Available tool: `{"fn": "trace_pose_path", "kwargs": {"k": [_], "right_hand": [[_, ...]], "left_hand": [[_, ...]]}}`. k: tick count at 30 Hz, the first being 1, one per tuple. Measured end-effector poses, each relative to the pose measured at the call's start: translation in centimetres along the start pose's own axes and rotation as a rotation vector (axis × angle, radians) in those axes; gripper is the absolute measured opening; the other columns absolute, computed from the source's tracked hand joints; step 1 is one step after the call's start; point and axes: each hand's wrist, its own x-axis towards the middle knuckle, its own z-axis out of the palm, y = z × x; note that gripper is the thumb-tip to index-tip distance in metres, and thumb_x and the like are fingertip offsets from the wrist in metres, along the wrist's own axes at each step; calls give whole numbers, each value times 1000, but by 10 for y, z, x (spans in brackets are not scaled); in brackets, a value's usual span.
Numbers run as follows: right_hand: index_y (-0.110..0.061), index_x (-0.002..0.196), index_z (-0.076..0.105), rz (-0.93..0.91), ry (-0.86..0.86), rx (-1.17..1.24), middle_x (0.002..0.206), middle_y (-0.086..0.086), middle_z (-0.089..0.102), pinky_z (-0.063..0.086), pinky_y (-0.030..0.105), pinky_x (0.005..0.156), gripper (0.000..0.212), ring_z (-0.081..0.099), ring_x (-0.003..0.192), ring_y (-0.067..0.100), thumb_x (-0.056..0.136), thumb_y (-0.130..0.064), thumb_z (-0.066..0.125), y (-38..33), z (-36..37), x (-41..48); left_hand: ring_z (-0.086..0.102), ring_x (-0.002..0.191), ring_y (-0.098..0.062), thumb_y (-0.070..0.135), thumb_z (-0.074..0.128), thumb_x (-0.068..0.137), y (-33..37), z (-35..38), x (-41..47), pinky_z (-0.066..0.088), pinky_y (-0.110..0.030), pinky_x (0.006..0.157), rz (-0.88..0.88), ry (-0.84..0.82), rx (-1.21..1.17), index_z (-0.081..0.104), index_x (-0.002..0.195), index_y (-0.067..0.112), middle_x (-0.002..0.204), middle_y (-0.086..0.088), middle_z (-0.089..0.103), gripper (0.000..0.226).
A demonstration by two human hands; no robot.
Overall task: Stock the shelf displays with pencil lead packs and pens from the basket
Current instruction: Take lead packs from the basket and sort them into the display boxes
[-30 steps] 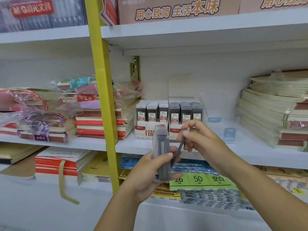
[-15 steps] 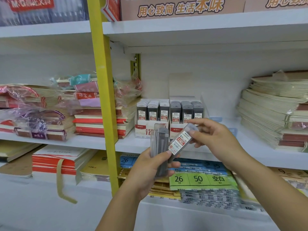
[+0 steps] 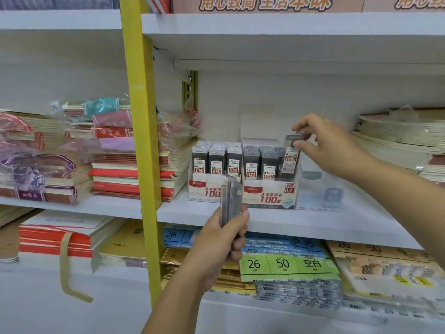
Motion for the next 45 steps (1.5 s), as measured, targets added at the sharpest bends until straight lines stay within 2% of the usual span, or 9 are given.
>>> {"fn": "trace_pose_path", "kwargs": {"k": [4, 8, 11, 15, 19, 22, 28, 40, 45], "right_hand": [[-31, 98, 56, 62, -31, 13, 102, -3, 59, 32, 26, 79, 16, 47, 101, 11, 89, -23, 66, 1, 13, 5], [-29, 103, 69, 51, -113, -243, 110, -2, 59, 33, 35, 90, 14, 38, 111, 19, 90, -33, 64, 0, 18, 3], [-28, 119, 67, 57, -26, -267, 117, -2, 56, 31, 33, 94, 27, 37, 115, 19, 93, -33, 59, -9, 17, -9], [-39, 110, 64, 133, -13, 260, 96, -18, 63, 41, 9, 71, 19, 54, 87, -6, 94, -32, 57, -43, 23, -54], [-47, 117, 57, 204, -220, 688, 95, -19, 66, 52, 22, 75, 31, 63, 86, 1, 87, -47, 63, -81, 37, -94], [-35, 124, 59, 236, -189, 814, 101, -8, 69, 54, 28, 75, 36, 66, 90, 13, 89, -32, 67, -86, 44, -102], [-34, 114, 60, 321, -210, 999, 95, -3, 76, 50, 24, 66, 28, 66, 78, 14, 98, -12, 54, -73, 44, -104], [-26, 109, 62, 316, -146, 887, 86, 5, 73, 54, 24, 60, 27, 69, 72, 11, 90, -8, 64, -69, 39, -99], [-37, 95, 54, 225, 233, 762, 95, -6, 71, 57, 22, 64, 28, 69, 82, 5, 91, -11, 63, -63, 14, -60]], "left_hand": [[47, 59, -12, 29, 70, 65, 3, -4, -1, 39, -24, 48, -30, -33, -109, 63, 115, 23, 75, -3, 52, 50], [60, 68, -11, 28, 60, 98, 3, -8, -5, 50, -25, 57, 5, -14, -22, 64, 120, 21, 86, -4, 66, 24], [72, 87, -13, 35, 56, 98, 5, -8, -9, 56, -24, 64, 25, -41, 53, 58, 128, 19, 109, 0, 76, 34], [71, 105, -16, 43, 64, 87, 8, -3, -18, 56, -24, 67, 41, -92, 56, 55, 132, 24, 124, 4, 72, 49], [68, 87, -7, 44, 81, 77, 9, 8, -23, 50, -21, 60, 58, -29, 117, 70, 112, 34, 114, 2, 74, 38], [65, 76, -5, 40, 83, 71, 8, 12, -26, 46, -19, 55, 47, 25, 158, 71, 105, 32, 101, -1, 75, 37], [75, 97, -19, 30, 74, 90, 10, 7, -32, 54, -21, 59, -12, 34, 141, 63, 121, 25, 109, -4, 77, 34], [75, 102, -24, 27, 61, 99, 5, 4, -26, 62, -29, 66, -58, -6, 84, 58, 124, 22, 111, -5, 77, 26], [76, 93, -17, 30, 55, 102, 4, -14, -17, 61, -30, 68, 10, 95, 86, 59, 123, 27, 104, 2, 78, 21]]}}
